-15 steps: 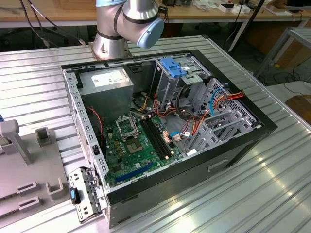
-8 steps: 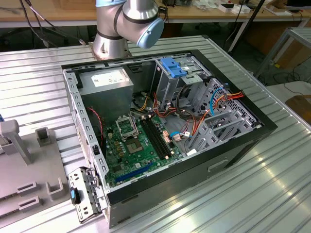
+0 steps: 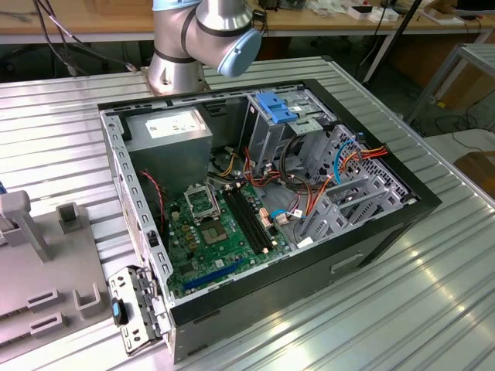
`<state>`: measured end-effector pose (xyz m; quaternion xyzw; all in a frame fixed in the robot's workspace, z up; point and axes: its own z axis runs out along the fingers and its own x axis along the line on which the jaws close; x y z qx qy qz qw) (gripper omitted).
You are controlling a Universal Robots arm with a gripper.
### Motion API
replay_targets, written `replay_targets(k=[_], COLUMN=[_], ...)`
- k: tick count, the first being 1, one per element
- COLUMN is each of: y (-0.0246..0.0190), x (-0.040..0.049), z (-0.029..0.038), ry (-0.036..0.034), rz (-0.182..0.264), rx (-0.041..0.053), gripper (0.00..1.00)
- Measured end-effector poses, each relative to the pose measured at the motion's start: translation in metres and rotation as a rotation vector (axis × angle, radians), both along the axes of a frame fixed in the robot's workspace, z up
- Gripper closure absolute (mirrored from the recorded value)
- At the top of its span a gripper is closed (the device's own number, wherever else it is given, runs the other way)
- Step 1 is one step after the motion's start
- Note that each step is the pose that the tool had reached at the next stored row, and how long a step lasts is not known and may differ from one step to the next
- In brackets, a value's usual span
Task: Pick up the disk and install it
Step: 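Pick up the disk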
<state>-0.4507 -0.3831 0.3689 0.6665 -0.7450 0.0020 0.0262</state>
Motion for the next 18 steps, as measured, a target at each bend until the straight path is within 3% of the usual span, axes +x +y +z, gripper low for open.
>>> replay_targets(k=[4,6,8,9,10,11,12,14,15,16,18], y=[0.0,0.0015,0.0081,0.0108,0.0113,0.0113,0.0114,0.0114,0.0114,0.0114,0.0113], x=[0.0001,0.0004,0.0008,0.0008,0.0006,0.0005,-0.0009,-0.0033,-0.0058,-0.0075,-0.0142], z=[-0.0003,-0.0006,-0.001,-0.002,-0.0046,-0.0072,-0.0085,-0.0097,-0.0104,-0.0123,-0.0174], ry=[-0.0001,-0.0002,-0.0001,-0.0002,-0.0029,-0.0038,-0.0096,-0.0248,-0.0403,-0.0514,-0.0532], rz=[0.073,0.097,0.105,0.111,0.121,0.151,0.155,0.155,0.155,0.155,0.158], rx=[0.0,-0.0008,-0.0011,-0.0011,-0.0013,-0.0013,-0.0019,-0.003,-0.0042,-0.0047,-0.0014], gripper=[0.89,0.76,0.64,0.64,0.46,0.46,0.4,0.4,0.4,0.4,0.4])
